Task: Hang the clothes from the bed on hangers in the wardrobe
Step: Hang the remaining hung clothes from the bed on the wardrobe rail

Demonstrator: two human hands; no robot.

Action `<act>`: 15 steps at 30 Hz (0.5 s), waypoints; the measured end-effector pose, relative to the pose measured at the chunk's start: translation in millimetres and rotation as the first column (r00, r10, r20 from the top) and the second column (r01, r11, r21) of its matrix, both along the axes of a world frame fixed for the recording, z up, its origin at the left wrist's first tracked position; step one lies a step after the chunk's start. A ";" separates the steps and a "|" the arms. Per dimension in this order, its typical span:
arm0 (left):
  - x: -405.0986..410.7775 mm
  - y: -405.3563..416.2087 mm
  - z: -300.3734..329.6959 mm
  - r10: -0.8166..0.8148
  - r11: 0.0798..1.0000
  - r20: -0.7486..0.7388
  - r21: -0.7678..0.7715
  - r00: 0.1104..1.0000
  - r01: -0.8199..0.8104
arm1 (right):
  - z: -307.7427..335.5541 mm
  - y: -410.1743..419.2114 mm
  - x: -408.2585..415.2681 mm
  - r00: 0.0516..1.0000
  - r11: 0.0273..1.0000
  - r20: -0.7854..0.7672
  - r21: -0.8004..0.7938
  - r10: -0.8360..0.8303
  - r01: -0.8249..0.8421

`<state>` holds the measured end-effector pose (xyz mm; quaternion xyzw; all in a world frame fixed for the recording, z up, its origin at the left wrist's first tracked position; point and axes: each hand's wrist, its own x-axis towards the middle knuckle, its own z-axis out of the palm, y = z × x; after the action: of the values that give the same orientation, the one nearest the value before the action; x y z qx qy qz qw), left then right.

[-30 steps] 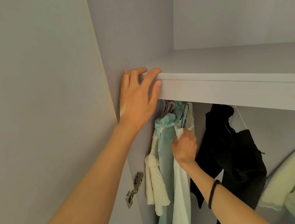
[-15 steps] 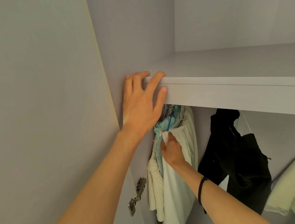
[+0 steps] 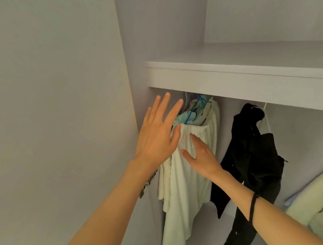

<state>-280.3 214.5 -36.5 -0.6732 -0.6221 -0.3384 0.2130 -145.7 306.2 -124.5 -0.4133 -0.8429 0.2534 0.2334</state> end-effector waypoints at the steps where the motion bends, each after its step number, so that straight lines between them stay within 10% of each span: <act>1: 2.8 -9.9 -17.2 0.035 0.999 0.009 -0.038 0.999 -0.035 | -3.9 -7.8 5.6 0.999 1.000 0.030 0.017 0.017 -0.017; 15: 57.1 -262.6 -165.7 0.644 0.719 0.132 -0.442 0.753 -0.537 | -49.6 -182.9 19.5 0.824 0.841 0.324 0.130 0.464 -0.525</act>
<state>-223.2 -48.2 -202.2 -0.4102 -0.8817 -0.2160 0.0882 -126.2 123.2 -174.1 -0.1833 -0.9678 0.1523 0.0808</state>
